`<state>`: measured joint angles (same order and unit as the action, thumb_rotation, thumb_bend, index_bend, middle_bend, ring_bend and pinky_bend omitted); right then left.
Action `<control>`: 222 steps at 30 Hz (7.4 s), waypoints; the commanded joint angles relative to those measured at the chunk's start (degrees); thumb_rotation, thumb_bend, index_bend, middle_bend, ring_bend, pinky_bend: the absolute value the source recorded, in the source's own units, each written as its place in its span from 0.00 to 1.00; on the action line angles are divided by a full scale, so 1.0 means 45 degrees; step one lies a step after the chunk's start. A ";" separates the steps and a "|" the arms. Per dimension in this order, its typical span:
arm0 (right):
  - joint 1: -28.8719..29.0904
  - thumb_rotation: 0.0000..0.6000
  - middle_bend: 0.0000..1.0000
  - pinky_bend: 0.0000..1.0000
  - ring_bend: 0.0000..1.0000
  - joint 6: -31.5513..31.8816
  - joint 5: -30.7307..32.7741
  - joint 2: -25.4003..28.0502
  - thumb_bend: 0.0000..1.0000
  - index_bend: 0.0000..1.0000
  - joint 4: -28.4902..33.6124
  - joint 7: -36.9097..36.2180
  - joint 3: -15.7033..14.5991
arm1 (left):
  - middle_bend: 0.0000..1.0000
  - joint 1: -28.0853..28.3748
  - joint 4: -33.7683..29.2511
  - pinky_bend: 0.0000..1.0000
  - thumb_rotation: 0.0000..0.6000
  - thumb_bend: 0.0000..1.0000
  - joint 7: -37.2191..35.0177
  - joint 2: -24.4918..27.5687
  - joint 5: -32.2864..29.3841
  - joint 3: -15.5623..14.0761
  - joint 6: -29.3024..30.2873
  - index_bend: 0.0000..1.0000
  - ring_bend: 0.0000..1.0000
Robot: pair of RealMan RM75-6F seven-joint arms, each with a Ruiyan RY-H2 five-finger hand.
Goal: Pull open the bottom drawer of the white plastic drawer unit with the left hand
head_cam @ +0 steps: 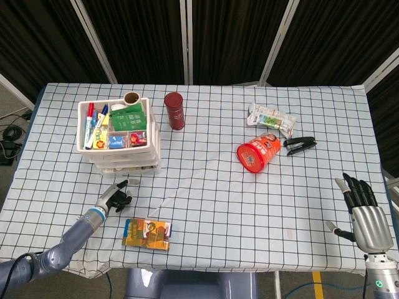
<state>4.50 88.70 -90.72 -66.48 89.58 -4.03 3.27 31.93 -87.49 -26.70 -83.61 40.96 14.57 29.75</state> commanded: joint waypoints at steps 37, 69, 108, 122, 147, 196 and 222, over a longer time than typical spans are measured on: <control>-0.0018 1.00 0.00 0.00 0.00 -0.0134 0.0151 0.0121 0.03 0.00 0.0170 0.0037 0.0008 | 1.00 -0.1388 -0.1374 0.89 1.00 0.86 0.9150 0.0641 0.2860 -0.1110 0.6864 0.17 0.99; -0.0020 1.00 0.00 0.00 0.00 -0.0216 0.0194 0.0089 0.03 0.00 0.0225 0.0233 -0.0013 | 1.00 -0.0914 -0.0797 0.89 1.00 0.86 0.9483 0.0300 0.1970 -0.1301 0.6478 0.21 0.99; -0.0056 1.00 0.00 0.00 0.00 -0.0198 0.0145 0.0133 0.03 0.00 0.0310 0.0271 -0.0055 | 1.00 -0.1534 -0.1877 0.89 1.00 0.86 0.8760 0.1095 0.3349 -0.2194 0.6865 0.50 0.99; -0.0067 1.00 0.00 0.00 0.00 -0.0212 0.0152 0.0134 0.03 0.00 0.0347 0.0329 -0.0067 | 1.00 -0.1934 -0.2000 0.89 1.00 0.86 0.8079 0.1318 0.4403 -0.2324 0.7367 0.25 0.99; -0.0054 1.00 0.00 0.00 0.00 -0.0300 0.0317 0.0260 0.03 0.00 0.0402 0.0128 0.0008 | 1.00 -0.1187 -0.2640 0.89 1.00 0.39 1.0735 0.1807 0.5647 -0.2031 0.7938 0.36 0.99; 0.0090 1.00 0.00 0.00 0.00 -0.0719 0.1005 0.0568 0.03 0.00 0.0267 -0.0808 0.0343 | 0.91 0.2263 -0.2564 0.77 1.00 0.00 1.8001 0.1612 0.5494 -0.2731 0.6272 0.24 0.85; 0.0257 1.00 0.00 0.00 0.00 -0.1217 0.1952 0.0430 0.03 0.01 -0.0126 -0.0749 0.0732 | 1.00 0.3691 -0.0216 0.88 1.00 0.00 1.4594 0.1783 0.7607 -0.2914 0.3735 0.52 0.97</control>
<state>5.56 83.42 -82.14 -64.44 89.16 -7.55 6.45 48.10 -88.91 39.28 -75.76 74.97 1.50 47.13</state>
